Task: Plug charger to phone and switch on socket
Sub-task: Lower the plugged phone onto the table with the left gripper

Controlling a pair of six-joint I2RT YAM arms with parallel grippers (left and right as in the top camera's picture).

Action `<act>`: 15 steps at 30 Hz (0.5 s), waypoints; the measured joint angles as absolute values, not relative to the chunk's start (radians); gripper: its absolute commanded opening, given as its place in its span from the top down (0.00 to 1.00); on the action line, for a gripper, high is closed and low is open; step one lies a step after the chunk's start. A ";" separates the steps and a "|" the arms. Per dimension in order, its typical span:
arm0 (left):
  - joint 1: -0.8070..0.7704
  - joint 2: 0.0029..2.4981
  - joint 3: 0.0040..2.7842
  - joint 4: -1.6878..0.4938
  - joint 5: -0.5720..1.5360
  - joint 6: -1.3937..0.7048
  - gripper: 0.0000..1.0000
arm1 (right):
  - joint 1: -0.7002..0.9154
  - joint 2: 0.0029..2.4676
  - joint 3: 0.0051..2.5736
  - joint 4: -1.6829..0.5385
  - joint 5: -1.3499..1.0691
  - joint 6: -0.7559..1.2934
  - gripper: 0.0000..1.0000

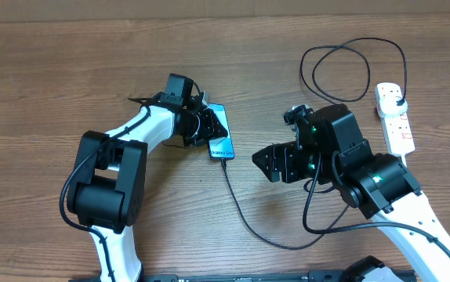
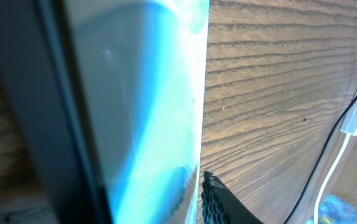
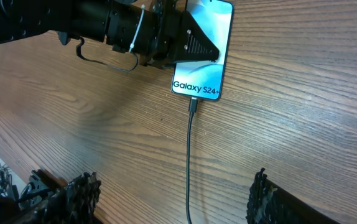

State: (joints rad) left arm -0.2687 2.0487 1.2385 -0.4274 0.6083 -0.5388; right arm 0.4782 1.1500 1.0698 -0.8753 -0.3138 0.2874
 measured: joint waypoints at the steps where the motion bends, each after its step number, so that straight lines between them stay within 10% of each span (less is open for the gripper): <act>1: -0.269 2.048 1.239 -0.430 0.607 -0.539 0.59 | 0.478 1.150 1.070 -0.875 -0.313 0.287 0.23; 15: -0.263 2.017 1.264 -0.535 0.577 -0.524 0.21 | 0.478 1.150 1.070 -0.876 -0.314 0.287 0.22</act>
